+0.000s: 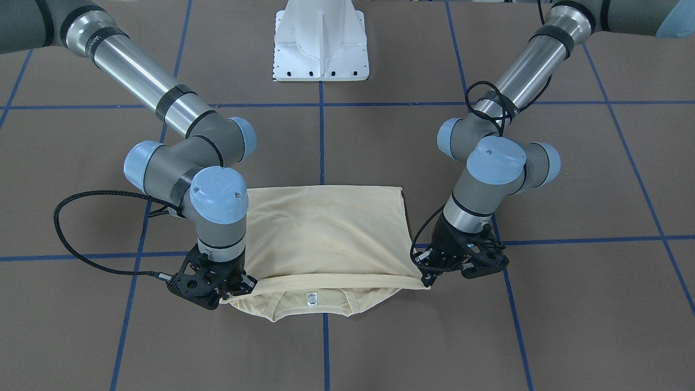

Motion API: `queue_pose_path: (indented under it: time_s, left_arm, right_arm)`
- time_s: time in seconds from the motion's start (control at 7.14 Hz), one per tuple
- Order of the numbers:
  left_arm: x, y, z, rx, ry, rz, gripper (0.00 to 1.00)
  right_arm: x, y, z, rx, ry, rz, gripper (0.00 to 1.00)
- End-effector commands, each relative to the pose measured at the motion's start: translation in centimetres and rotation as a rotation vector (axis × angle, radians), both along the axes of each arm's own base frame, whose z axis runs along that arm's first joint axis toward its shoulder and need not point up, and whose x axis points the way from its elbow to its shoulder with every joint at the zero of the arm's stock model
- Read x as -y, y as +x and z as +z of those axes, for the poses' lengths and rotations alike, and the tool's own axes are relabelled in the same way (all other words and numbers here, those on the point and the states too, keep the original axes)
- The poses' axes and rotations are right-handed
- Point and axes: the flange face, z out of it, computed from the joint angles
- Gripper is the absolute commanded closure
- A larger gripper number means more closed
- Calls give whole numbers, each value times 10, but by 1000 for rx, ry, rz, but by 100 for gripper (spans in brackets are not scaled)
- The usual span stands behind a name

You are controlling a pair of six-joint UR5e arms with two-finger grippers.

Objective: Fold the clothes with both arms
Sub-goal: 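Lay the hem down at the collar with both grippers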

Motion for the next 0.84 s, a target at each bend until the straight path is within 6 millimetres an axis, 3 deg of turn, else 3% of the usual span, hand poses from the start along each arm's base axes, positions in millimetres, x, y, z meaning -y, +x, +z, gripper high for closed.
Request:
queue_pose_path:
  time_s: [0.0, 0.14, 0.28, 0.42, 0.7]
  left_arm:
    - [1, 3, 9, -3, 6, -1, 100]
    - [1, 3, 10, -4, 4, -4, 100]
    - [1, 2, 10, -4, 5, -3, 95]
    - [1, 1, 13, 0, 3, -2, 75]
    - [4, -5, 9, -15, 19, -9, 72]
  right_arm:
    - [0, -2, 2, -4, -2, -2, 100]
    - [0, -2, 2, -3, -2, 0, 80]
    - [1, -1, 0, 1, -3, 5, 53]
    - [2, -1, -6, 14, 6, 10, 43]
    - [6, 11, 1, 25, 11, 27, 39]
